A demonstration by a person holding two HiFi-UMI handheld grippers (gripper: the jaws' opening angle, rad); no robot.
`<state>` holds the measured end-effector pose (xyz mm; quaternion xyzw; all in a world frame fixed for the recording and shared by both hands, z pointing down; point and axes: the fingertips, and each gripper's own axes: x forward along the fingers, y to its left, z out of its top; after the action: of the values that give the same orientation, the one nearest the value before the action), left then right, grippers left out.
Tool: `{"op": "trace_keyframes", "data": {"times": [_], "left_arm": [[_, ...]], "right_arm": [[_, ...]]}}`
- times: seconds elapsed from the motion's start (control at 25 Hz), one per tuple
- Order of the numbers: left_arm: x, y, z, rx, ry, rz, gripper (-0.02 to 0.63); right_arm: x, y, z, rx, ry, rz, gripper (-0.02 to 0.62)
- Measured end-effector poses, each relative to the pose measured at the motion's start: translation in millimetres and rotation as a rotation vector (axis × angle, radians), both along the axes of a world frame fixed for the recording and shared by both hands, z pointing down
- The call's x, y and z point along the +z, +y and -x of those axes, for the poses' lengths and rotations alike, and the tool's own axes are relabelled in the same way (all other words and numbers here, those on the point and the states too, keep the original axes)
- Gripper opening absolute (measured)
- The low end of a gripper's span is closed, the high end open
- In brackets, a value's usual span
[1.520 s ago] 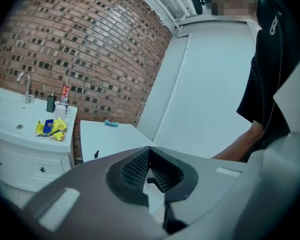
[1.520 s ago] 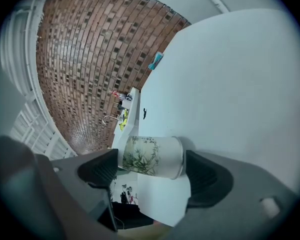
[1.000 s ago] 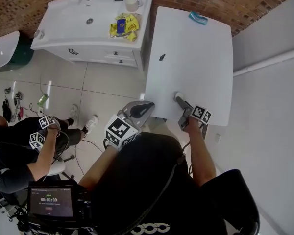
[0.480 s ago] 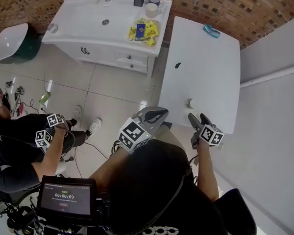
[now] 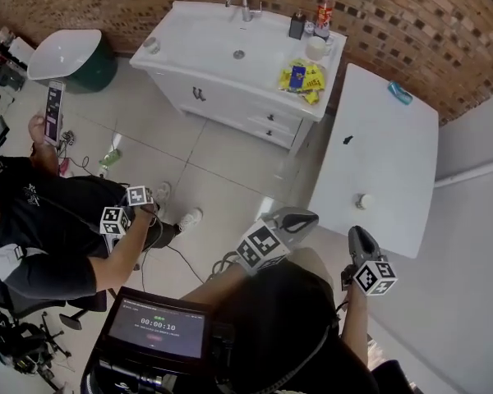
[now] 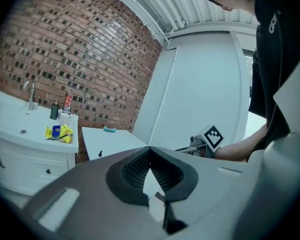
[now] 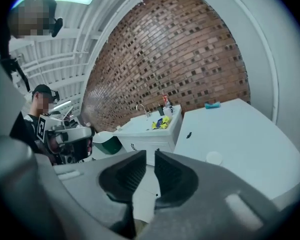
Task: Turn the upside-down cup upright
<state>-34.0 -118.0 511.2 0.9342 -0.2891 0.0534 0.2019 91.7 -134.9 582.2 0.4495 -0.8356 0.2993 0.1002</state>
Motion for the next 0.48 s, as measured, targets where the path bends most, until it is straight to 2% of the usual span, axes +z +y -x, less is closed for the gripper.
{"op": "trace_keyframes", "data": {"times": [0.08, 0.28, 0.48], "left_arm": [[-3, 8, 2, -0.018, -0.006, -0.011, 0.014], [-8, 49, -11, -0.037, -0.012, -0.023, 0.014], [-3, 109, -38, -0.051, -0.007, 0.0, 0.014]], "right_arm": [[-10, 9, 6, -0.032, -0.013, -0.026, -0.008], [-22, 46, 5, -0.1, -0.016, -0.072, -0.008], [-36, 113, -14, -0.135, -0.004, -0.107, -0.008]]}}
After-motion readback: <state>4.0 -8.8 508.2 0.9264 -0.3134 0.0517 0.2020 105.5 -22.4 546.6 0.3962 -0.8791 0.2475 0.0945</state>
